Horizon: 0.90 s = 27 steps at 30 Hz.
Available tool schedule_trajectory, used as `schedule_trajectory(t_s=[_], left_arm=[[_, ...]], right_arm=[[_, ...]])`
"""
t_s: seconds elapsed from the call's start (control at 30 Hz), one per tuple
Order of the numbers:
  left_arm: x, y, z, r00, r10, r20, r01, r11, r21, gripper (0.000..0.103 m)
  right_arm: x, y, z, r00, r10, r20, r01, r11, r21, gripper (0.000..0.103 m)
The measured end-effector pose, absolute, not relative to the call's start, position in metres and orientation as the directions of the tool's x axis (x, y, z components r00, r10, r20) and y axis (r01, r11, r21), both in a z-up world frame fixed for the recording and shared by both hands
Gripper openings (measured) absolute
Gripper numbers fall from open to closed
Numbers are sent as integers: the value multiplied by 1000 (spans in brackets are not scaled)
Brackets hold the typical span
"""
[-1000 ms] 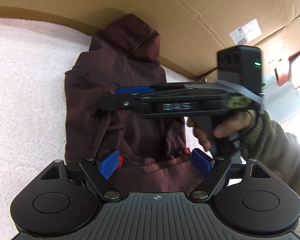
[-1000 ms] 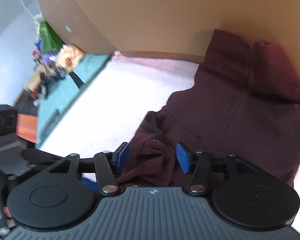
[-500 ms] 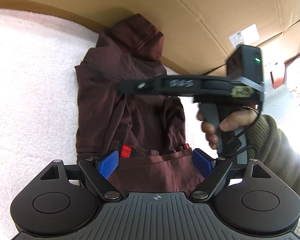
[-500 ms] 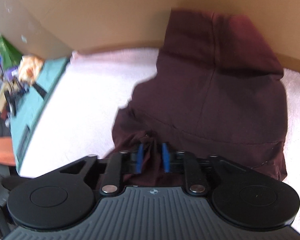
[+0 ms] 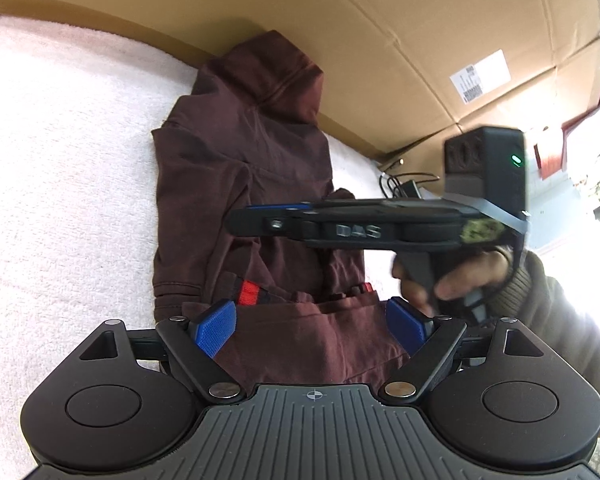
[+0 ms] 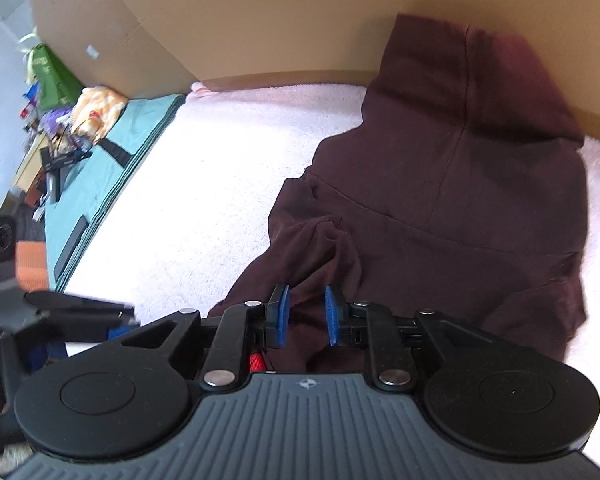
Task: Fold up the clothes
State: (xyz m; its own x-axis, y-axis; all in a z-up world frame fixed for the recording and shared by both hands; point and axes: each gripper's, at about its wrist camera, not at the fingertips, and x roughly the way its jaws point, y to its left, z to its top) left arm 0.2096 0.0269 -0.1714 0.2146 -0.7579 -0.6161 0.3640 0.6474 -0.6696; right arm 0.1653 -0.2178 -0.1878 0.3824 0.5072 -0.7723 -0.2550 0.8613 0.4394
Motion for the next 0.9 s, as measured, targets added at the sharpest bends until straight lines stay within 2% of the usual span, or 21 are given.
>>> schedule_trajectory(t_s=[0.07,0.1,0.13,0.2,0.43,0.53,0.57,0.6,0.63,0.77,0.8,0.9], left_arm=[[208,28,-170,218,-756,-617,364,650,-667,91],[207,30,-170,223,-756,-616,363,651,-667,91],[206,32,-168,230,-758,-611,360,649,-670,91],[207,34,-166,238,-766,-597,354,641,-681,91],[217,20,-167,222,-775,-592,382,627,-678,91],[221,10,-169,205,-779,-593,404,619,-673,91],[222,6,-171,200,-780,-594,408,617,-673,91],[224,2,-174,198,-777,-597,408,619,-671,92],[227,-2,-177,199,-772,-604,404,626,-667,91],[244,-12,-199,189,-725,-662,345,681,-646,91],[248,-10,-200,182,-728,-661,327,679,-658,91],[254,-3,-186,197,-759,-620,346,646,-681,91]], right_arm=[[169,-213,-190,376,502,-779,-249,864,437,23],[170,-212,-190,368,515,-774,-257,857,447,18],[171,-212,-189,364,536,-762,-267,844,466,5],[172,-213,-185,375,570,-731,-269,822,502,4],[189,-210,-202,355,552,-754,-227,834,503,4],[181,-223,-186,389,592,-706,-247,805,539,13],[178,-229,-180,399,598,-695,-253,800,544,25],[177,-234,-176,404,600,-691,-254,799,545,42],[176,-239,-174,409,592,-695,-255,805,536,52],[179,-254,-190,400,465,-790,-161,884,439,53],[179,-260,-193,398,451,-799,-137,890,434,50],[174,-281,-182,453,496,-741,-119,857,501,55]])
